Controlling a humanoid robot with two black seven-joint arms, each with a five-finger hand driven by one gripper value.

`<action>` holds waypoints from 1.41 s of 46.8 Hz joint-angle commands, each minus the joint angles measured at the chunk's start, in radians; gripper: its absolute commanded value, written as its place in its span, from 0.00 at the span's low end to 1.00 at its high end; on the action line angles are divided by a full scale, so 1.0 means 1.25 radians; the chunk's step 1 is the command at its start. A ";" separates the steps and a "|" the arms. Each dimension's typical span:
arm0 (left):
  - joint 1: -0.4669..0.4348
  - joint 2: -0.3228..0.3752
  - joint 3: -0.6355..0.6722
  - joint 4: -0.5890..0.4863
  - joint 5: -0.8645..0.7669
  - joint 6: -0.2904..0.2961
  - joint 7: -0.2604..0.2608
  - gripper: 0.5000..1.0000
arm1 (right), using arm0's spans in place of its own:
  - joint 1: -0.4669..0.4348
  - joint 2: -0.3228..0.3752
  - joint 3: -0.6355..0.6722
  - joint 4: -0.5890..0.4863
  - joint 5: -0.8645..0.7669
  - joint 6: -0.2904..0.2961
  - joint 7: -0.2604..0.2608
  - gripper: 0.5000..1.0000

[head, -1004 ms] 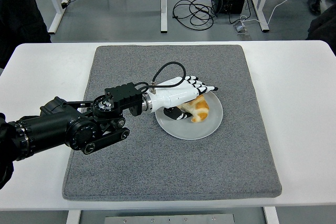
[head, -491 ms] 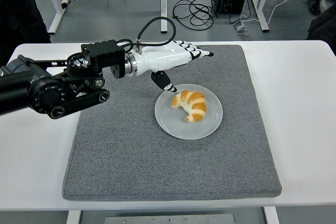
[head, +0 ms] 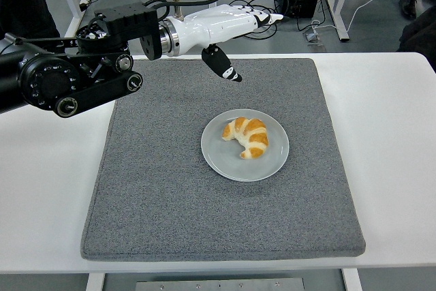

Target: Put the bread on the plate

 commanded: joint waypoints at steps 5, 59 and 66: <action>0.028 0.003 0.001 0.019 -0.081 0.000 0.005 0.94 | 0.000 0.000 -0.001 0.000 0.000 0.000 0.000 1.00; 0.295 -0.200 -0.577 0.637 -0.988 -0.244 0.060 0.95 | 0.000 0.000 -0.001 -0.014 0.000 0.000 -0.001 1.00; 0.315 -0.211 -0.613 0.637 -1.017 -0.264 0.069 0.94 | 0.000 0.000 0.003 -0.009 0.001 0.001 -0.001 1.00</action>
